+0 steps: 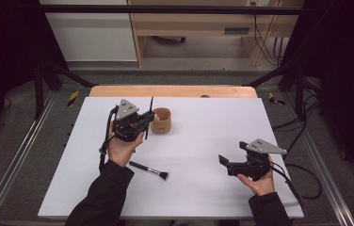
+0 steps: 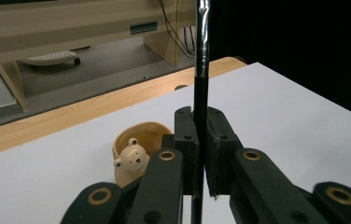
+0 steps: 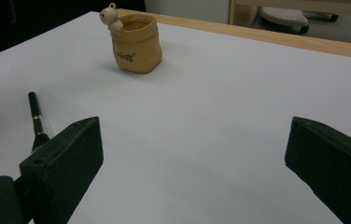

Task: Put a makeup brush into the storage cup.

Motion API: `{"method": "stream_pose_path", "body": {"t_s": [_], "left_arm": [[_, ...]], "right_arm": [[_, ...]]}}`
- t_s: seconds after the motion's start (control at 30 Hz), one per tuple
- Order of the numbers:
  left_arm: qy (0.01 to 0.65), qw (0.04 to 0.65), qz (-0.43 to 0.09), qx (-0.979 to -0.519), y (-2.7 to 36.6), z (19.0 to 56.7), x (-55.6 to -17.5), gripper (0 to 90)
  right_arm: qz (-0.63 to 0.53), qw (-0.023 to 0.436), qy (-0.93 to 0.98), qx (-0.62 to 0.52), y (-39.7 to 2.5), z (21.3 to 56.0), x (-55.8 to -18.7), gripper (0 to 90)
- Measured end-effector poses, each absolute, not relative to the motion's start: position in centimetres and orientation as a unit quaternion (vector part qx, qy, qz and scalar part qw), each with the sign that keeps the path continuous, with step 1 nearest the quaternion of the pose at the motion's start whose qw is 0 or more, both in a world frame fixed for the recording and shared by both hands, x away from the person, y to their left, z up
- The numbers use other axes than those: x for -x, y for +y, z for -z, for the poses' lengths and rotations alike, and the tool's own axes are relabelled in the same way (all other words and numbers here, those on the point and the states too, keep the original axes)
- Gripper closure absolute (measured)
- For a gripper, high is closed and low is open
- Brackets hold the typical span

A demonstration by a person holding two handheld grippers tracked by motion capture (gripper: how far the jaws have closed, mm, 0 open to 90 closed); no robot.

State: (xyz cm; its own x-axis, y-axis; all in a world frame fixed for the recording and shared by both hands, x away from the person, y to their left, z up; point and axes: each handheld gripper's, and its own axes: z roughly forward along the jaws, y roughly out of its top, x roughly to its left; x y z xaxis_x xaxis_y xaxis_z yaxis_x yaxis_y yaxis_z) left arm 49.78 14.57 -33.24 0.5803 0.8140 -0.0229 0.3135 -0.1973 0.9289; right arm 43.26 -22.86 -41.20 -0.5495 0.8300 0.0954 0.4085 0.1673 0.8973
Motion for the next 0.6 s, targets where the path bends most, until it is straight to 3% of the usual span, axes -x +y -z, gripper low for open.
{"method": "stream_pose_path", "body": {"t_s": [0.6], "left_arm": [[0.388, 0.501, -0.252, -0.731, 13.7, 32.9, -51.9, 84.3]], "right_arm": [[-0.487, 0.217, 0.733, -0.422, -22.9, 41.2, -43.3, 4.9]]}}
